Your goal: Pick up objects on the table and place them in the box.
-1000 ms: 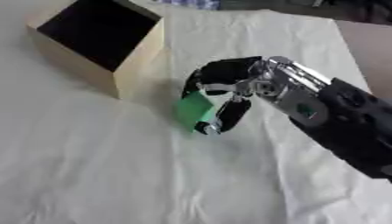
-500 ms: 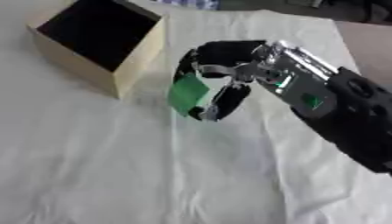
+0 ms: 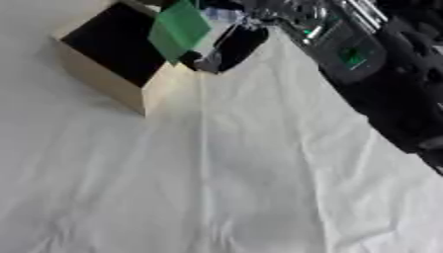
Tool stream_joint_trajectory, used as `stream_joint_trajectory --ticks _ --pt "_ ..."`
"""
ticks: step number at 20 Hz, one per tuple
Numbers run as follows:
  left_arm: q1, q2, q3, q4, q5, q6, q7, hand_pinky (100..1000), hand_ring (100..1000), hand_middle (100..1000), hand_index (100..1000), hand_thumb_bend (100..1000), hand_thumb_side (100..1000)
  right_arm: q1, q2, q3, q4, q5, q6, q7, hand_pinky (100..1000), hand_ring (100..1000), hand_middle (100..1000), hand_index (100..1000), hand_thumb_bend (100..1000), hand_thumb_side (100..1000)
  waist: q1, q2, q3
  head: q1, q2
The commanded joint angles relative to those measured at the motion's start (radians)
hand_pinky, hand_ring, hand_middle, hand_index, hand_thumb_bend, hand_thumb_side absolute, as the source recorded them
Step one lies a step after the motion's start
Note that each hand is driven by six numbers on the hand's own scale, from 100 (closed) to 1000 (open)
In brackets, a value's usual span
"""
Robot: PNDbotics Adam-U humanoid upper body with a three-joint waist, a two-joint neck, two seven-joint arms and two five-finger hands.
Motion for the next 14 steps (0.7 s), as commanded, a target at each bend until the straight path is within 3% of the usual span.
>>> stream_joint_trajectory --ticks 1,11,12,13,14 --pt "-0.009 0.020 -0.001 -0.014 0.007 -0.002 -0.008 590 726 767 807 228 588 -0.058 0.022 -0.036 0.064 0.021 0.006 -0.021 690 685 510 671 100 181 0.000 -0.028 0.017 -0.019 0.008" --pt "-0.041 0.025 -0.015 -0.014 0.023 -0.005 -0.031 589 725 764 807 227 590 -0.196 0.166 -0.110 0.337 0.184 -0.035 -0.125 690 682 504 671 100 159 -0.050 -0.028 0.121 -0.102 0.000" --pt "-0.043 0.026 -0.016 -0.014 0.024 -0.005 -0.033 589 725 764 807 226 590 -0.198 0.174 -0.116 0.359 0.199 -0.038 -0.135 688 681 501 670 100 100 -0.054 -0.027 0.130 -0.111 -0.001" --pt "-0.045 0.026 -0.015 -0.014 0.023 -0.004 -0.034 590 724 764 807 226 590 -0.198 0.182 -0.120 0.379 0.212 -0.042 -0.145 688 681 503 670 100 163 -0.057 -0.026 0.139 -0.117 -0.003" --pt "-0.047 0.026 -0.016 -0.014 0.025 -0.004 -0.034 590 724 764 807 225 590 -0.196 0.188 -0.123 0.398 0.224 -0.045 -0.154 688 682 504 670 100 163 -0.059 -0.025 0.146 -0.123 -0.005"
